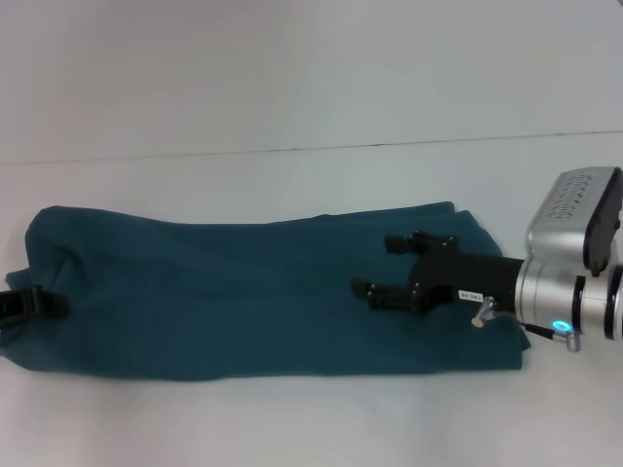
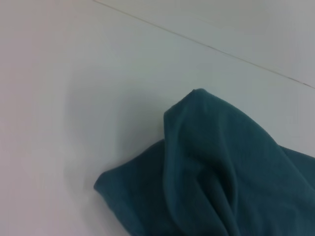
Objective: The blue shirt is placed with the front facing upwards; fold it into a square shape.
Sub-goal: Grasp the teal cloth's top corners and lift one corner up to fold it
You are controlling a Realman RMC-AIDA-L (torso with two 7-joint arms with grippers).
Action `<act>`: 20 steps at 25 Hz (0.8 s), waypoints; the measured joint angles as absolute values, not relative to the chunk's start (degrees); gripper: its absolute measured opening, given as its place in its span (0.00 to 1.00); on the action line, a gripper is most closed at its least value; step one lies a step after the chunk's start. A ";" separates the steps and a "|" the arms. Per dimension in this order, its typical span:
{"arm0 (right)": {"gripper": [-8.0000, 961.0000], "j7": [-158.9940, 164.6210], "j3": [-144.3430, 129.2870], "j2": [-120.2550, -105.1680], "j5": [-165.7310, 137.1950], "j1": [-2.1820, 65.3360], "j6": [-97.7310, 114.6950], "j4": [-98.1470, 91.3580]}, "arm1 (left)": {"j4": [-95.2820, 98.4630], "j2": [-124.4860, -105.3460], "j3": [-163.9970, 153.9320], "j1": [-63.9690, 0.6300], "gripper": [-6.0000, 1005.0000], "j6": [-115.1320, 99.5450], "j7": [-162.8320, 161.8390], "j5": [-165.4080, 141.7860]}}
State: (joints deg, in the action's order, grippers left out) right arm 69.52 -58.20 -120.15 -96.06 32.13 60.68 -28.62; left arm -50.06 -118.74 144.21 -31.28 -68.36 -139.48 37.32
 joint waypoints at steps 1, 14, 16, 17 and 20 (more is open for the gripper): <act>0.89 69.52 -58.97 -120.18 -96.06 32.28 60.72 -28.53 | -50.09 -118.74 144.22 -31.28 0.13 -68.40 -139.48 37.33; 0.89 69.52 -59.15 -120.23 -95.44 32.34 60.73 -28.48 | -49.54 -118.76 144.24 -31.45 0.13 -68.28 -138.63 37.35; 0.89 69.52 -59.15 -120.23 -95.43 32.34 60.66 -28.40 | -49.59 -118.88 144.24 -31.58 0.13 -68.32 -138.62 37.35; 0.89 69.52 -59.15 -120.23 -95.42 32.34 60.60 -28.36 | -49.76 -118.98 144.23 -31.69 0.13 -68.41 -138.61 37.36; 0.89 69.52 -59.17 -120.23 -95.40 32.34 60.54 -28.25 | -50.65 -119.42 144.22 -32.12 0.13 -69.21 -138.25 37.36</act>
State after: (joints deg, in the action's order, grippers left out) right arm 69.52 -59.17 -120.23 -95.40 32.34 60.54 -28.25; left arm -50.65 -119.42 144.22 -32.12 -69.21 -138.25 37.36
